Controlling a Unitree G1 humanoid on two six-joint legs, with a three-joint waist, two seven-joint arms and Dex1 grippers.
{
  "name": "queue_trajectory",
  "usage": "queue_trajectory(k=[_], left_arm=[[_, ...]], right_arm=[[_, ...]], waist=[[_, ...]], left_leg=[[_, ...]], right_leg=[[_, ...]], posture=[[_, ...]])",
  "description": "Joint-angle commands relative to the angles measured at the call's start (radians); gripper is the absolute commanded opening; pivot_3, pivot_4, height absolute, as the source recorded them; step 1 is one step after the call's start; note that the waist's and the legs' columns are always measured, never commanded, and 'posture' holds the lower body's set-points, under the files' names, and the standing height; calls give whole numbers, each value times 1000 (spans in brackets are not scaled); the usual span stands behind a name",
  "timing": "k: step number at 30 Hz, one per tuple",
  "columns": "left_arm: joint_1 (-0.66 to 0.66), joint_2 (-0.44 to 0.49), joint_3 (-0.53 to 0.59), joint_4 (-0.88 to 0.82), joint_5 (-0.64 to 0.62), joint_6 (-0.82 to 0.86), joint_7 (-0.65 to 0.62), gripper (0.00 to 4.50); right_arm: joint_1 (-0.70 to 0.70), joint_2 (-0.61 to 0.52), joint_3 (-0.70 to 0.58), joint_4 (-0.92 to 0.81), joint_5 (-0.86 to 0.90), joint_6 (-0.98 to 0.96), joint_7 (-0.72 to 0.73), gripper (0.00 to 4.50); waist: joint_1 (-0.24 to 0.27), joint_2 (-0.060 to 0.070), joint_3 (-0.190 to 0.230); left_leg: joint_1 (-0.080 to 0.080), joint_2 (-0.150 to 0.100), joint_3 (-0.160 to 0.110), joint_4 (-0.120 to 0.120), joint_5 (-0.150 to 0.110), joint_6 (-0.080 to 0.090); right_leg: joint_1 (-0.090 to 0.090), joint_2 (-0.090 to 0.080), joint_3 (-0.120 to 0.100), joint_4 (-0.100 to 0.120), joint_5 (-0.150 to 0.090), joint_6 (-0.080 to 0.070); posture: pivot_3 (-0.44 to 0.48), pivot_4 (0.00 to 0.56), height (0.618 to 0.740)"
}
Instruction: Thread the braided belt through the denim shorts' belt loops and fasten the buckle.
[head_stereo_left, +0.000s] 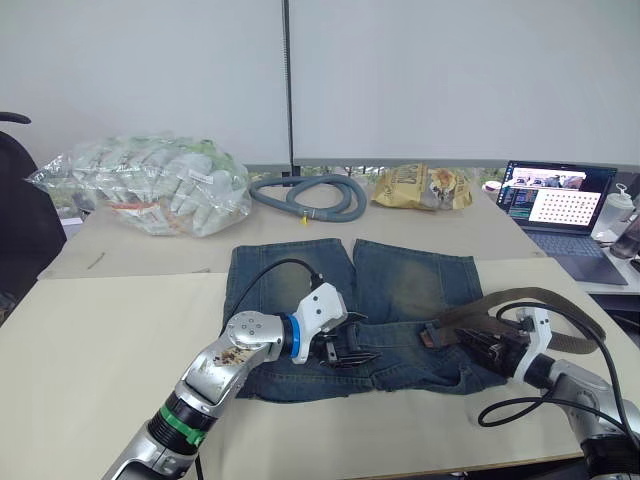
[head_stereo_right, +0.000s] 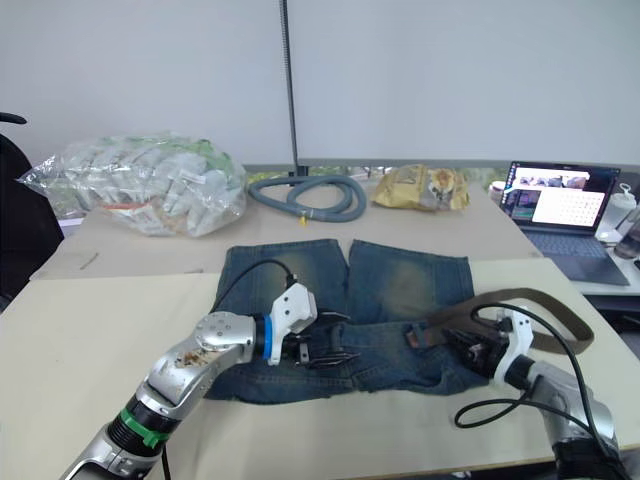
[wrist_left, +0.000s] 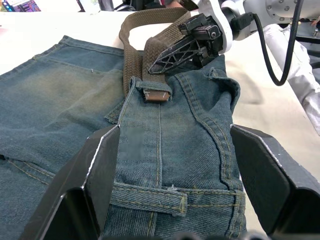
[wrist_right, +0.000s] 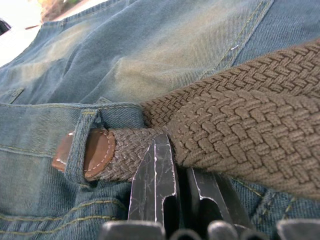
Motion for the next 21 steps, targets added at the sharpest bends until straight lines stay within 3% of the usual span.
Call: queue_trajectory(k=[1, 13, 21], left_arm=[[-19, -14, 17, -11, -1, -10, -2, 3686], [-11, -45, 34, 17, -14, 26, 14, 3686], [65, -148, 130, 97, -141, 195, 74, 3686]], right_arm=[[-1, 29, -14, -96, 32, 24, 5, 0], [43, 81, 18, -285, 79, 196, -4, 0], [34, 196, -117, -304, 291, 353, -63, 0]], waist=[[-2, 0, 0], [0, 0, 0], [-4, 0, 0]], left_leg=[[0, 0, 0, 0, 0, 0], [0, 0, 0, 0, 0, 0], [0, 1, 0, -2, 0, 0]], right_leg=[[0, 0, 0, 0, 0, 0], [-1, -1, 1, 0, 0, 0], [-2, 0, 1, 1, 0, -1]], posture=[[0, 150, 740], [0, 150, 740], [0, 150, 740]])
